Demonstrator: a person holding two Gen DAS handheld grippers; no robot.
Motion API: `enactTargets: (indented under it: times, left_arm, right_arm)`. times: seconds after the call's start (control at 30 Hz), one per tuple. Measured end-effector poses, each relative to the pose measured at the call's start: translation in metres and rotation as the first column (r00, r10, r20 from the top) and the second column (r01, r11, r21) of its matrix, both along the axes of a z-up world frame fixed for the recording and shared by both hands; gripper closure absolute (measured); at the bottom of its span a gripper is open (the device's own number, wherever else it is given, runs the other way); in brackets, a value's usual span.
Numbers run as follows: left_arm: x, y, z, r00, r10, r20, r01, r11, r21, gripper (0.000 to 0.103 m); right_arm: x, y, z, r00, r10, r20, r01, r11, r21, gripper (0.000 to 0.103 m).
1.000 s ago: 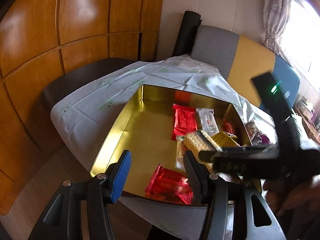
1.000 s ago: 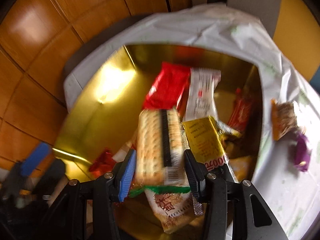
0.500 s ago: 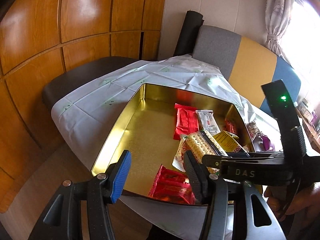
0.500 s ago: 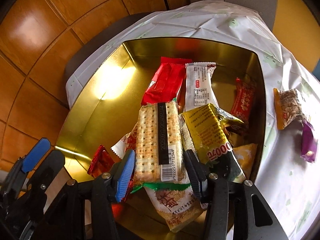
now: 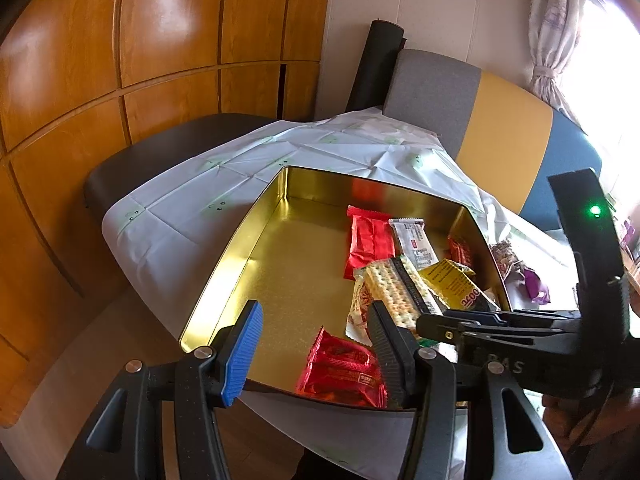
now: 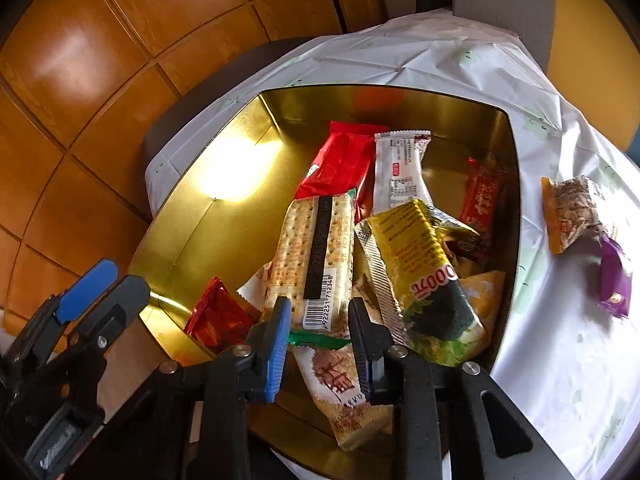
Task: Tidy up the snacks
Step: 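Withdraw both tools from the tin toward the remaining snacks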
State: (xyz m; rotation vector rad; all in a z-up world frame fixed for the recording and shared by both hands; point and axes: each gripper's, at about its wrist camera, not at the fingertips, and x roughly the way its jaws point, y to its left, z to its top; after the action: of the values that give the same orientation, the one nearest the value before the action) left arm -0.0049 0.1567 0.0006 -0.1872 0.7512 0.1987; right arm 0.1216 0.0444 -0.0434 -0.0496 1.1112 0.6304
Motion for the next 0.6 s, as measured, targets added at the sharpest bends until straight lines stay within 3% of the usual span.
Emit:
enactTargets:
  times: [0.6]
  left_arm:
    - [-0.0014,-0.0051,-0.0007,1.0,-0.009,-0.009,0.009,1.0,0.018,0.048]
  right_arm:
    - [0.0002,-0.0002,-0.0013,0.999,-0.043,-0.005,0.043,0.999,0.012,0.073]
